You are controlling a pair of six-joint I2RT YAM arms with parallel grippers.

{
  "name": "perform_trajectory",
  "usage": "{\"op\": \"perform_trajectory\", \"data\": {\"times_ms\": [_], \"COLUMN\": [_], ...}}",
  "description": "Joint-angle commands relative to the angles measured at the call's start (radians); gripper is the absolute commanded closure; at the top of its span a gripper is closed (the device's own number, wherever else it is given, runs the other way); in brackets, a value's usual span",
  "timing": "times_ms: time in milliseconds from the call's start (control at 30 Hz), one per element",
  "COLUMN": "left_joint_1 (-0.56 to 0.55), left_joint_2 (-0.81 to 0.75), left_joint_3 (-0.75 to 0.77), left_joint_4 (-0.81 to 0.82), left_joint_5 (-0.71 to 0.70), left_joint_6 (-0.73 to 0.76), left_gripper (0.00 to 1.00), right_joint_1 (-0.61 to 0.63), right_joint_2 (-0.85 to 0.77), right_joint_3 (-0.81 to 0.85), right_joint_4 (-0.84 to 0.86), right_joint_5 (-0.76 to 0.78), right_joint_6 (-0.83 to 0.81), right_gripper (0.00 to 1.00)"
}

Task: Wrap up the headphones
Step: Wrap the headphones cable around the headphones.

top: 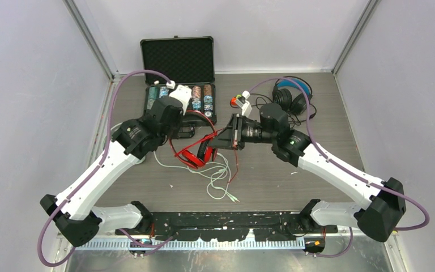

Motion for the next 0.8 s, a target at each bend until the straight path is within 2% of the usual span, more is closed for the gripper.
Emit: {"op": "perform_trajectory", "data": {"times_ms": [0, 300, 400, 567, 767], "left_joint_1": [-0.008, -0.012, -0.012, -0.011, -0.011], "left_joint_2": [0.016, 0.059, 0.038, 0.018, 0.02], "left_joint_3": [0.015, 0.081, 0.063, 0.051, 0.051], "left_joint_4": [0.019, -0.108, -0.086, -0.08, -0.05], "left_joint_5": [-0.09, -0.198, -0.197, -0.218, -0.209], "left_joint_6": [-0.143, -0.444, -0.494, -0.634, -0.731], "left_gripper": [1.0, 1.0, 1.0, 1.0, 1.0], "right_joint_1": [0.015, 0.102, 0.13, 0.172, 0.22], "right_joint_2": [0.035, 0.135, 0.146, 0.147, 0.146], "right_joint_3": [0.109, 0.216, 0.229, 0.249, 0.285], "right_joint_4": [0.098, 0.069, 0.05, -0.02, -0.1], "right_joint_5": [0.066, 0.132, 0.164, 0.238, 0.316], "right_joint_6": [0.068, 0.071, 0.06, 0.024, -0.03], "right_gripper": [0.92, 0.92, 0.92, 0.85, 0.84]}}
